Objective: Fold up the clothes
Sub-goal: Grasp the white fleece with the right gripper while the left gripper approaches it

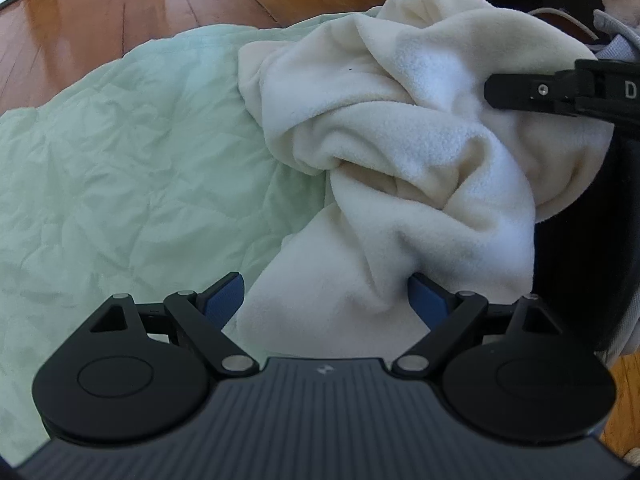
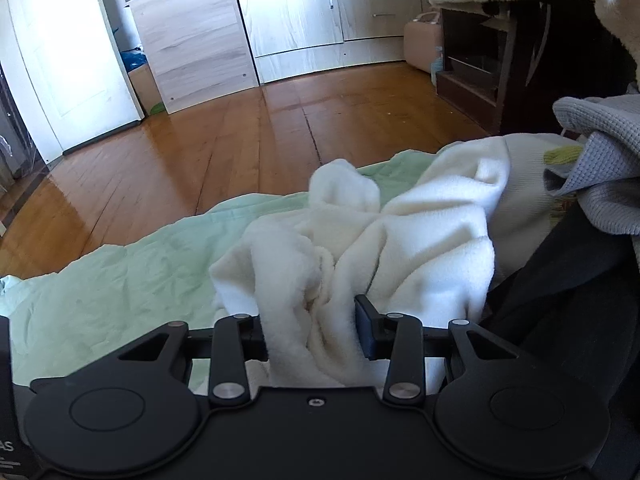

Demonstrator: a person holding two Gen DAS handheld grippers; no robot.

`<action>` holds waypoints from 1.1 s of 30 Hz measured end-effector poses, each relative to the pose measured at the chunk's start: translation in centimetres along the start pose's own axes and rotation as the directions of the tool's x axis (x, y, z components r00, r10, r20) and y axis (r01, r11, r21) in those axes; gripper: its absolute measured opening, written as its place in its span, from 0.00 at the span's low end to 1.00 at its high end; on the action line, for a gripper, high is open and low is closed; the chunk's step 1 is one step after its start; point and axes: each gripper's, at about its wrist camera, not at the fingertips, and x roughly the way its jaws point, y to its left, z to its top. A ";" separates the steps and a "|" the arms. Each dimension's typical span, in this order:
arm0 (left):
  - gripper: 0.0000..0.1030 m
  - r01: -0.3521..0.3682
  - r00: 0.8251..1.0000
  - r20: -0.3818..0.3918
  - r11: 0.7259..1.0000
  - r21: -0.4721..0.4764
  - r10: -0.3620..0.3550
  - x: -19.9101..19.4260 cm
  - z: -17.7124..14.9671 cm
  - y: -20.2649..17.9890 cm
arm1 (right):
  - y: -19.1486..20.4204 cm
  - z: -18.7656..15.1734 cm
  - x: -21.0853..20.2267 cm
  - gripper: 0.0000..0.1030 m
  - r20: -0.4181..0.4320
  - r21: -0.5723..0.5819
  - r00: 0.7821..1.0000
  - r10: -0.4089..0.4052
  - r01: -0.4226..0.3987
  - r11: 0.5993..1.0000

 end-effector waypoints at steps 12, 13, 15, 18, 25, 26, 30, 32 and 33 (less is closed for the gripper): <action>0.87 -0.055 0.998 0.026 0.998 0.005 0.055 -1.6 0.0 1.6 | 1.7 -1.7 0.0 0.43 -0.003 -0.015 0.999 0.050 -0.050 0.999; 0.87 -0.063 0.998 0.029 0.998 0.001 0.063 -1.8 0.0 1.7 | 1.7 -1.9 0.0 0.43 -0.006 -0.019 0.998 0.058 -0.059 0.998; 0.87 -0.088 0.996 0.027 0.996 0.006 0.088 -1.9 0.1 1.6 | 1.9 -2.5 -0.3 0.43 -0.001 -0.035 0.997 0.080 -0.080 0.996; 0.87 -0.095 0.995 0.032 0.995 0.026 0.094 -2.2 0.2 1.3 | 2.0 -3.3 -0.6 0.43 0.002 -0.059 0.995 0.096 -0.096 0.994; 0.87 -0.093 0.995 0.020 0.995 0.026 0.093 -2.1 0.4 1.5 | 1.5 -4.1 -1.4 0.43 -0.033 -0.095 0.991 0.128 -0.131 0.987; 0.87 -0.093 0.996 0.019 0.995 0.026 0.092 -2.0 0.4 1.6 | 1.6 -4.0 -1.5 0.46 -0.041 -0.103 0.993 0.110 -0.114 0.988; 0.88 -0.089 0.996 0.019 0.996 0.024 0.088 -2.1 0.6 1.6 | 2.5 -3.5 -2.1 0.52 -0.063 -0.144 0.998 0.002 -0.011 0.990; 0.88 -0.077 0.997 0.025 0.997 0.025 0.076 -2.3 0.7 1.6 | 3.1 -3.6 -2.1 0.53 -0.069 -0.178 0.996 -0.052 0.039 0.983; 0.88 -0.066 0.997 0.030 0.997 0.027 0.065 -2.4 0.7 1.5 | 3.4 -3.6 -2.0 0.54 -0.071 -0.196 0.994 -0.078 0.063 0.979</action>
